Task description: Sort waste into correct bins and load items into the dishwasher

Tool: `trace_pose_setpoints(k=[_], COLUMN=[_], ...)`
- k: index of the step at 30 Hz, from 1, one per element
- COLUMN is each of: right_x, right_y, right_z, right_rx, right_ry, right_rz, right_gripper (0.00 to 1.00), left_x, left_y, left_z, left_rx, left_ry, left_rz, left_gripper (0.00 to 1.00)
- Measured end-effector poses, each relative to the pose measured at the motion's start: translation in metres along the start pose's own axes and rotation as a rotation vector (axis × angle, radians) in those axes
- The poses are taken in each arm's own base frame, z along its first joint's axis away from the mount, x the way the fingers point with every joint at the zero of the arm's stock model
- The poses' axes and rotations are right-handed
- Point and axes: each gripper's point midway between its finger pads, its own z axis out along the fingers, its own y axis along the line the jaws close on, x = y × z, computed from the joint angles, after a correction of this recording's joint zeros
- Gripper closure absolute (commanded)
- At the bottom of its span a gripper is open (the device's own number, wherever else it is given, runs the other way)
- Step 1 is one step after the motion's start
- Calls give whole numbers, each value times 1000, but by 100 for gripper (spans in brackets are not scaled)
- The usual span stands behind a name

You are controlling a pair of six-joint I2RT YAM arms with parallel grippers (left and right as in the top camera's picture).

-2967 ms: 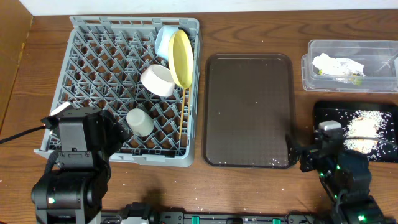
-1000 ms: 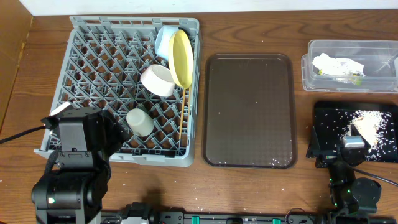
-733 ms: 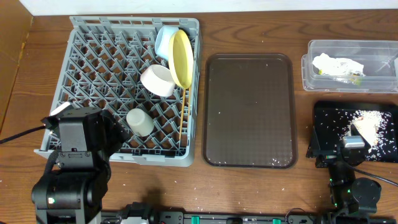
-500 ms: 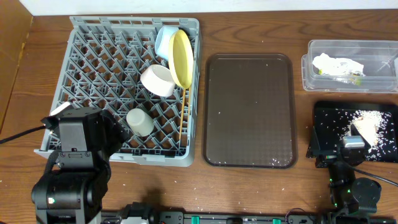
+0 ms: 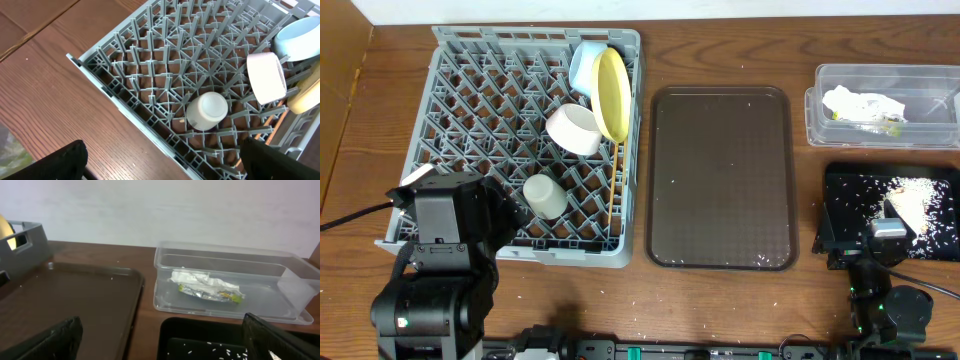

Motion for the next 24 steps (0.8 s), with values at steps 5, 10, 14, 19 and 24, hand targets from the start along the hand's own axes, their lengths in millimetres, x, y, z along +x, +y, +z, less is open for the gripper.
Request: trace_pose_setpoints(k=[5, 10, 14, 19, 24], right_x=[0, 0, 0, 0, 0], right_y=[0, 0, 0, 0, 0], right_z=[0, 0, 0, 0, 0], right_rx=[0, 0, 0, 0, 0], right_ry=[0, 0, 0, -1, -1], right_rz=[0, 0, 0, 0, 0], right_gripper=[1, 1, 1, 1, 1], left_x=[2, 6, 12, 19, 44], left_y=[1, -4, -9, -38, -73], left_z=[0, 0, 5, 25, 46], left_rx=[-4, 26, 54, 206, 430], left_ry=[6, 29, 35, -33, -116], left_rz=[4, 4, 11, 78, 165], left_gripper=[2, 2, 2, 2, 2])
